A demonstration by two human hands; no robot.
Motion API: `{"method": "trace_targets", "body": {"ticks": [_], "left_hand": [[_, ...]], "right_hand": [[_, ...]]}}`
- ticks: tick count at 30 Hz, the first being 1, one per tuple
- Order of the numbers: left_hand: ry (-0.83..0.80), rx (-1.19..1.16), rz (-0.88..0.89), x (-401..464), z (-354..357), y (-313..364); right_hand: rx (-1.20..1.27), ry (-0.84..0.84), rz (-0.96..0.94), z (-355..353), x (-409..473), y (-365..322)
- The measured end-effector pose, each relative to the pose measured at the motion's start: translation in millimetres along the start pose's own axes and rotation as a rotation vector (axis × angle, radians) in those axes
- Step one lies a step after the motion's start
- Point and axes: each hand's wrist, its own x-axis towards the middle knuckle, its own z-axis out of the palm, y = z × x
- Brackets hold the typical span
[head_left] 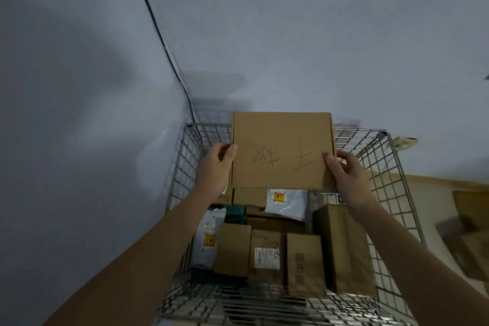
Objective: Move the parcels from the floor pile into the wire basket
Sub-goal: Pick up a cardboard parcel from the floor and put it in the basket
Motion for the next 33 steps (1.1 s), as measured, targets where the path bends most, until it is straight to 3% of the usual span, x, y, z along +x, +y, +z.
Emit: {"method": "trace_targets", "body": {"ticks": [13,20,24,27,33], "left_hand": [[-0.162,-0.029,-0.421,123,213,-291],[-0.086,0.133,-0.377,157,277,-389],[-0.068,0.205,-0.310,153,266,-400],[-0.069,0.259,-0.229,135,230,-373],[-0.307,0.515,0.102,69,127,-223]], "right_hand": [[-0.239,0.046,0.406,84,172,309],[-0.293,0.063,0.406,149,244,417],[-0.345,-0.082,0.416,162,241,419],[-0.399,-0.131,0.360,139,212,381],[-0.630,-0.176,0.154,37,96,237]]}}
